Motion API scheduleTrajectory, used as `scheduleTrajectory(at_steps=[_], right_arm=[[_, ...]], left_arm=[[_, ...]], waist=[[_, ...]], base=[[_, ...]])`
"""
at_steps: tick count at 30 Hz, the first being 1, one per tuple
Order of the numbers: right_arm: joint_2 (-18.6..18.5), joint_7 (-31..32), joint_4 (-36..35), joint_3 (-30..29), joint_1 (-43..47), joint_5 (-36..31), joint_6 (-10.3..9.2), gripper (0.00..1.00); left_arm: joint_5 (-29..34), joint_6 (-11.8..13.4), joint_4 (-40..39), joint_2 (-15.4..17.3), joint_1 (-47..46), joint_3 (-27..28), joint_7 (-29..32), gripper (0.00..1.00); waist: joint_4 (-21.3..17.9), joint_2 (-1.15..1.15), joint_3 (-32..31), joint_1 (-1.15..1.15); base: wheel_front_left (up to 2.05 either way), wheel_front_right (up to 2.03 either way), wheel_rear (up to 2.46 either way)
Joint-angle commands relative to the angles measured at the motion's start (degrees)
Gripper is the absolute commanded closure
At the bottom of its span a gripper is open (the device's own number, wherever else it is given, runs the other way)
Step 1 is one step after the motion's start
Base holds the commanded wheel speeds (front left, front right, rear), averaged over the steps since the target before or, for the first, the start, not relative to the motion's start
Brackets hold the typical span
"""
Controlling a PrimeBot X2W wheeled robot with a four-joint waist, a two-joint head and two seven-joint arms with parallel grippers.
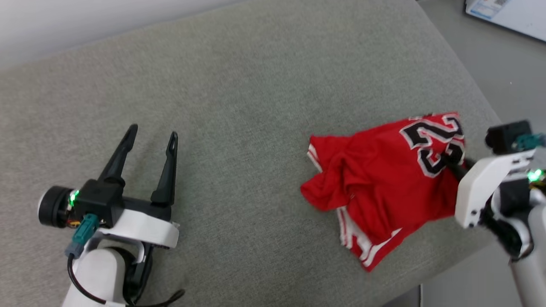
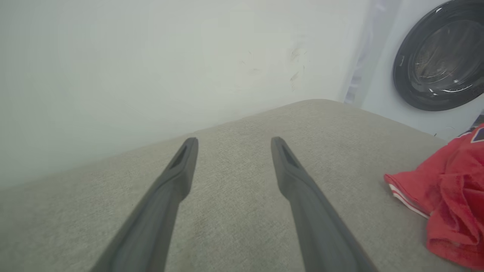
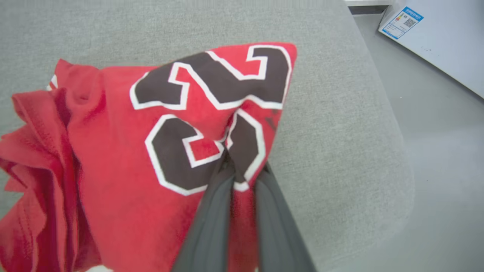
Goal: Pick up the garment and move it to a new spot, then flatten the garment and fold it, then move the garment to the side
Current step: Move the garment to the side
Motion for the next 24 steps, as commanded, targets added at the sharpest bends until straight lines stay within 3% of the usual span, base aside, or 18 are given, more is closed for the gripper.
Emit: scheduleTrajectory(at_steps=[1, 7, 16, 22, 24], right_arm=[[-0.5, -1.8, 2.0, -1.3, -3.9, -0.4, -0.05, 1.00], [-2.5, -6.2, 8.9, -6.8, -12.1, -1.8, -0.05, 1.00], [-8.2, -12.6, 20.0, -21.3, -21.5, -5.2, -0.06, 1.00], [-9.4, -15.4, 25.5, -24.8, -23.2, -6.5, -0.05, 1.00], [-9.4, -16.3, 26.4, -24.6, -23.3, -7.2, -0.06, 0.94]], left_arm=[[0.3, -0.3, -1.4, 0.9, -1.8, -0.6, 0.9, 0.00], [1.2, -0.9, -4.7, 3.0, -6.5, -2.6, 3.0, 0.00], [2.1, -1.5, -10.1, 5.7, -13.3, -6.3, 5.8, 0.00], [2.1, -1.5, -11.5, 6.7, -15.3, -7.8, 6.5, 0.00], [2.0, -1.6, -11.6, 6.8, -15.4, -7.9, 6.6, 0.00]], waist=[[-1.3, 0.00, 4.6, 0.00], [0.9, 0.00, 10.8, 0.00], [5.1, 0.00, 19.3, 0.00], [6.0, 0.00, 21.4, 0.00], [5.9, 0.00, 21.6, 0.00]], base=[[0.00, 0.00, 0.00], [0.00, 0.00, 0.00], [0.00, 0.00, 0.00], [0.00, 0.00, 0.00], [0.00, 0.00, 0.00]])
